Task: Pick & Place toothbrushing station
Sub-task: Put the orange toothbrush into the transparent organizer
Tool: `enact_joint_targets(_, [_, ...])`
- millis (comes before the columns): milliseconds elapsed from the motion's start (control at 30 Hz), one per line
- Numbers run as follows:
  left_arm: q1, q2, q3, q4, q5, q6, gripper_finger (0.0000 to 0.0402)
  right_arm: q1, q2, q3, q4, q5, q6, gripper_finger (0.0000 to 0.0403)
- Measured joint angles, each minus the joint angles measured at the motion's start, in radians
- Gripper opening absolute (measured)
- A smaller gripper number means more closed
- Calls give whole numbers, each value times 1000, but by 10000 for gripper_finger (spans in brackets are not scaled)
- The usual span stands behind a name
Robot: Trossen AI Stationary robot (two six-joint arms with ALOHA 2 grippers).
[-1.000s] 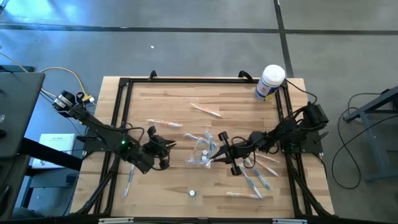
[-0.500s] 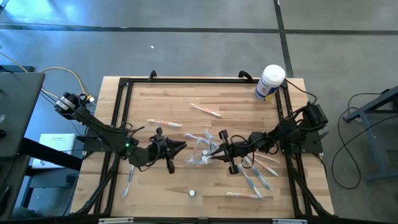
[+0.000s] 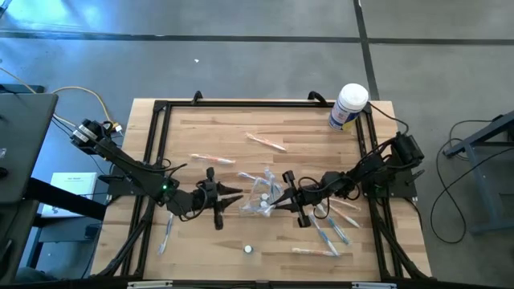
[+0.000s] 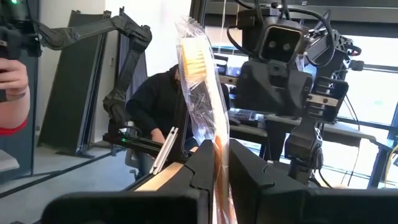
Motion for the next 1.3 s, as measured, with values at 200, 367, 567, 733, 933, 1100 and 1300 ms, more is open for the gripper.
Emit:
enact_joint_targets(200, [0,0,0,0,14,-1,89,0,0,0,0,0,0,21])
enact_joint_targets(367, [1,0,0,-9,12,-27,89,0,0,0,-1,0,0,21])
enact_joint_targets(567, [2,0,0,-12,12,-52,97,0,0,0,-1,0,0,21])
enact_joint_targets(733, [2,0,0,-11,110,-16,141,0,0,0,-1,0,0,21])
enact_joint_targets(933, [0,20,0,54,203,64,197,0,0,0,-1,12,-6,21])
enact_joint_targets(1100, [10,48,0,167,201,65,207,0,0,0,-1,17,-7,21])
enact_joint_targets(1300, [78,142,1,350,202,67,207,0,0,0,-1,34,-6,21])
